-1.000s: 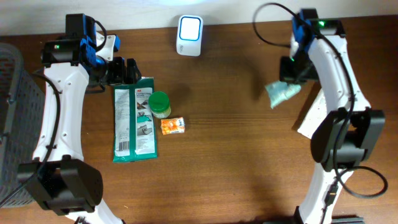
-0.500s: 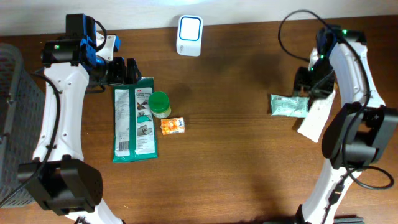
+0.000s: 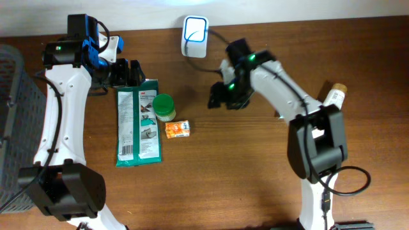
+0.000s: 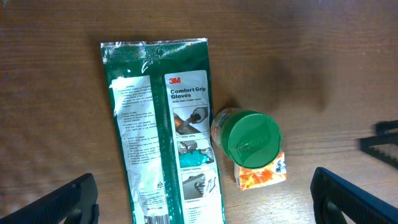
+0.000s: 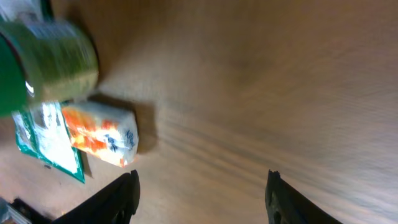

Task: Scan the item barcode
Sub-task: 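Reach the right gripper to the orange Kleenex pack and grasp it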

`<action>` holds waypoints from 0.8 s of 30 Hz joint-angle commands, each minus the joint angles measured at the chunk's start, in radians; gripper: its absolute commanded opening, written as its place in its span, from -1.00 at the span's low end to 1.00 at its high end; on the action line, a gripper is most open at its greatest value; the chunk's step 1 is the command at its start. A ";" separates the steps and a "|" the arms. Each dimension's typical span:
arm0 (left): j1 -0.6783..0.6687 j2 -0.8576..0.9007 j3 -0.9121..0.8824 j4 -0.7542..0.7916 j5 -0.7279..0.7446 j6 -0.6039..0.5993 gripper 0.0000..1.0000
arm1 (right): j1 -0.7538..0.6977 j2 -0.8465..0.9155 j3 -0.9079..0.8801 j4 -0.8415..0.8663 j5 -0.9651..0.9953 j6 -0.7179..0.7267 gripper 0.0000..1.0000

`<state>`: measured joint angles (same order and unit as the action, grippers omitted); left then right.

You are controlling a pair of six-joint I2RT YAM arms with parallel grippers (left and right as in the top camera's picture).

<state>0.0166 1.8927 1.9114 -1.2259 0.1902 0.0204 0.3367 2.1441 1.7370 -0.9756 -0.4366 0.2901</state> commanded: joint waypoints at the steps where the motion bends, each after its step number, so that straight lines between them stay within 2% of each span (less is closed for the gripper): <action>1: 0.006 0.006 0.006 0.001 0.003 0.019 0.98 | 0.092 -0.010 -0.111 0.146 -0.013 0.060 0.06; 9: 0.006 0.006 0.006 0.001 0.003 0.018 0.98 | 0.213 -0.009 -0.197 0.367 -0.012 0.059 -0.03; 11: 0.006 0.006 0.006 0.001 0.003 0.018 0.98 | 0.228 -0.009 -0.199 0.370 -0.005 0.060 -0.09; 22: 0.006 0.006 0.006 0.001 0.003 0.018 0.98 | 0.232 0.063 -0.203 0.390 -0.063 0.059 -0.13; 24: 0.006 0.006 0.006 0.001 0.003 0.018 0.98 | 0.234 0.069 -0.203 0.401 -0.068 0.059 -0.21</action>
<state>0.0166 1.8927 1.9114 -1.2263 0.1902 0.0204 0.5648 2.1944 1.5490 -0.5854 -0.4759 0.3450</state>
